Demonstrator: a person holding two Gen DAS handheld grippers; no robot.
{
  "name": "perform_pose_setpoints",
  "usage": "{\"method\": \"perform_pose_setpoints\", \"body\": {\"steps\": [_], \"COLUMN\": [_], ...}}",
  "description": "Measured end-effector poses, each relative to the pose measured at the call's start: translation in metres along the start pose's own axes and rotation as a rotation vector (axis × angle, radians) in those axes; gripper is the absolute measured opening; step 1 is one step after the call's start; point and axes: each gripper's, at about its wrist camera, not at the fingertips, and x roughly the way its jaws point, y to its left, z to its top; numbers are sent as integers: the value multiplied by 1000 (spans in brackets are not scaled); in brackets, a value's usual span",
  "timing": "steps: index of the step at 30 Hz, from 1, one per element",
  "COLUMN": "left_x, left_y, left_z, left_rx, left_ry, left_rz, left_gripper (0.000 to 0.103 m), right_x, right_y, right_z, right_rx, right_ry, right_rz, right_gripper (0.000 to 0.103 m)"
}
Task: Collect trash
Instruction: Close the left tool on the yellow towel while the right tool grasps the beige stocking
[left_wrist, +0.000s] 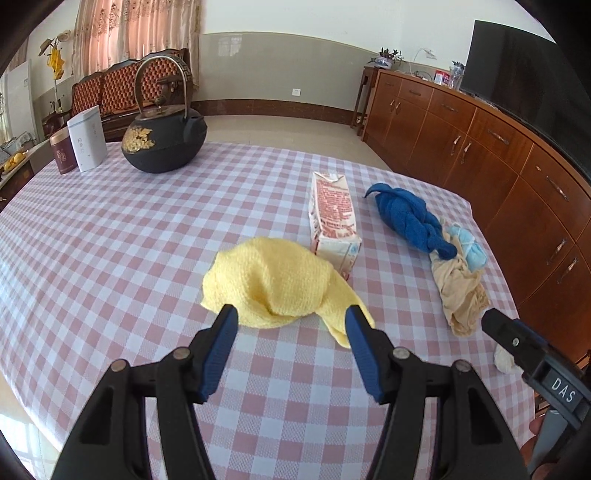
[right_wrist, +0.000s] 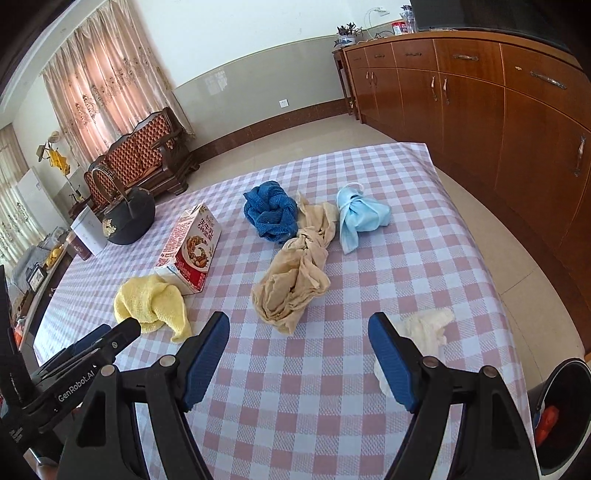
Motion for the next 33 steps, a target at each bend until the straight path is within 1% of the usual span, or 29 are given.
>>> {"method": "perform_pose_setpoints", "body": {"steps": [4, 9, 13, 15, 16, 17, 18, 20, 21, 22, 23, 24, 25, 26, 30, 33], "left_x": [16, 30, 35, 36, 37, 37, 37, 37, 36, 35, 34, 33, 32, 30, 19, 14], "left_y": [3, 6, 5, 4, 5, 5, 5, 4, 4, 3, 2, 2, 1, 0, -2, -2], "left_z": [7, 9, 8, 7, 6, 5, 5, 5, 4, 4, 3, 2, 1, 1, -2, -6], "left_rx": [7, -15, -22, -26, -29, -33, -34, -30, -27, -25, -22, -22, -21, -22, -8, -7], "left_ry": [12, 30, 32, 31, 31, 30, 28, 25, 22, 18, 16, 13, 12, 10, -12, -8], "left_rz": [21, 14, 8, 11, 9, 11, 10, 5, 5, 3, 2, 1, -4, -9, -24, -41], "left_gripper": [62, 62, 62, 62, 56, 48, 44, 30, 27, 20, 13, 12, 7, 6, 5, 5], "right_x": [23, 48, 58, 60, 61, 61, 61, 63, 63, 62, 62, 61, 60, 59, 49, 37], "right_y": [2, 2, 7, 9, 9, 9, 9, 8, 7, 6, 6, 5, 5, 5, 7, 8], "right_z": [10, 18, 23, 24, 24, 23, 23, 23, 23, 22, 22, 22, 21, 20, 17, 13], "right_rx": [2, 14, -8, -18, -24, -29, -32, -37, -37, -36, -34, -32, -30, -29, -31, -39], "right_ry": [23, 55, 64, 66, 66, 63, 63, 71, 71, 68, 65, 66, 67, 68, 53, 38], "right_rz": [-17, -38, -65, -62, -60, -62, -63, -56, -57, -54, -47, -38, -29, -20, 7, 22], "right_gripper": [79, 79, 79, 79, 79, 72, 56, 41, 39, 37, 32, 23, 20, 19, 17, 17]}}
